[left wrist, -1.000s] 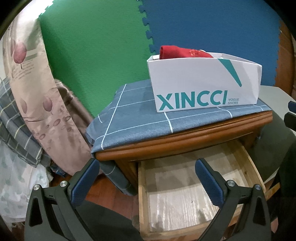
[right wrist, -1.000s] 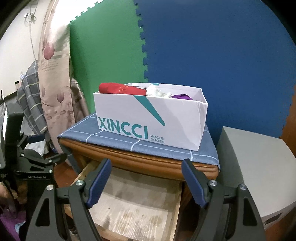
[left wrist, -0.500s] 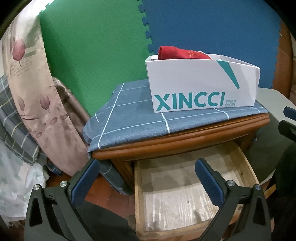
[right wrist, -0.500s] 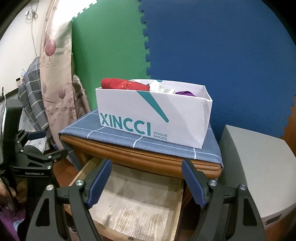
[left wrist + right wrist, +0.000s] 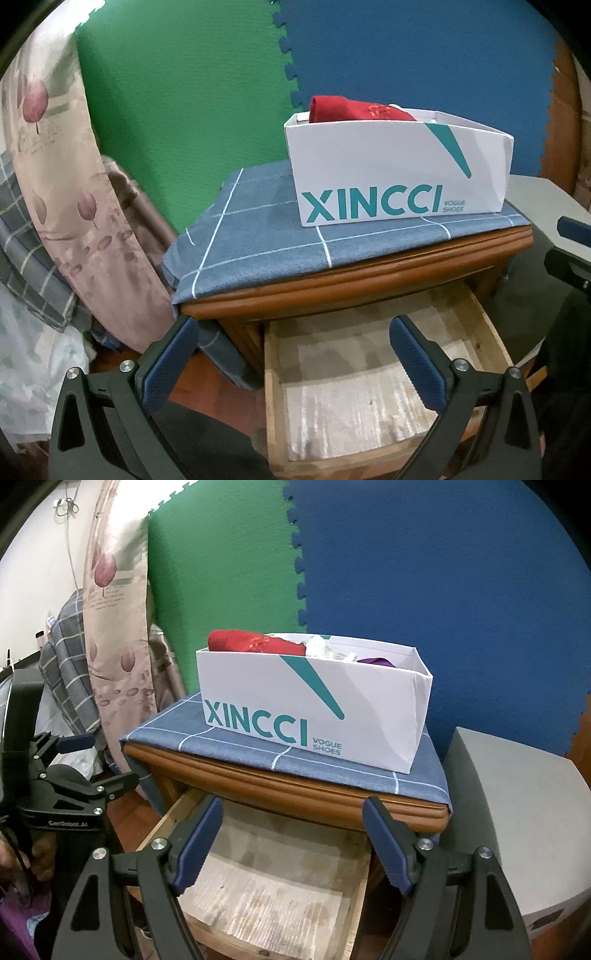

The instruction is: Take underwear out of drawer

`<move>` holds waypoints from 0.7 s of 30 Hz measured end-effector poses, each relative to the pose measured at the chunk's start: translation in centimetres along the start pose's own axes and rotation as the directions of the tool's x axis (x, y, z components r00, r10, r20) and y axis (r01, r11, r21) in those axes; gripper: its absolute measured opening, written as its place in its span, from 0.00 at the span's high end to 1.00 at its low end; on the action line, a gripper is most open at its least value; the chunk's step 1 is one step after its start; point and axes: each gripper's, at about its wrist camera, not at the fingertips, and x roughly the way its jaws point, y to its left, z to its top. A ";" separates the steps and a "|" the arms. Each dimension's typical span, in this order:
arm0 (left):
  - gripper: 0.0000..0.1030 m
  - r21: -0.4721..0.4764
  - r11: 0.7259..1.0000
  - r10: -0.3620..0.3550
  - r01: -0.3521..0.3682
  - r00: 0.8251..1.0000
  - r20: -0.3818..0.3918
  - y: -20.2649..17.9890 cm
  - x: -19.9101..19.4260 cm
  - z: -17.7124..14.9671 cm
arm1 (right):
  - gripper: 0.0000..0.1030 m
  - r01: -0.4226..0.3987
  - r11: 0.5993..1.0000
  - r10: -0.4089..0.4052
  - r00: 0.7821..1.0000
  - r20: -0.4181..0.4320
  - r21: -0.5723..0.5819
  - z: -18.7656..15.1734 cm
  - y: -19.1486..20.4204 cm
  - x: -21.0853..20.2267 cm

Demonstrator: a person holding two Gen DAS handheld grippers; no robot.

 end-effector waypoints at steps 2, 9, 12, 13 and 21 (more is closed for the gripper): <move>0.00 -0.016 1.000 -0.010 0.010 1.000 -0.013 0.0 0.1 0.0 | 0.22 0.003 1.000 -0.003 1.000 -0.002 0.006 0.0 -0.1 0.0; 0.00 -0.052 0.998 -0.045 0.044 0.999 -0.017 0.1 0.1 0.3 | 0.22 0.046 0.994 -0.048 0.999 0.018 0.099 1.1 -0.3 -0.8; 0.00 -0.068 0.996 -0.051 0.051 0.999 -0.008 0.2 0.0 0.5 | 0.22 0.104 0.980 -0.111 0.993 0.037 0.170 1.7 0.0 -1.4; 0.00 -0.074 0.996 -0.056 0.055 0.998 -0.006 0.2 0.0 0.6 | 0.22 0.117 0.978 -0.126 0.991 0.044 0.170 1.6 0.4 -1.4; 0.00 -0.088 0.993 -0.080 0.078 0.997 -0.014 0.0 0.7 0.5 | 0.22 0.172 0.981 -0.177 0.983 0.042 0.092 0.1 1.8 -0.4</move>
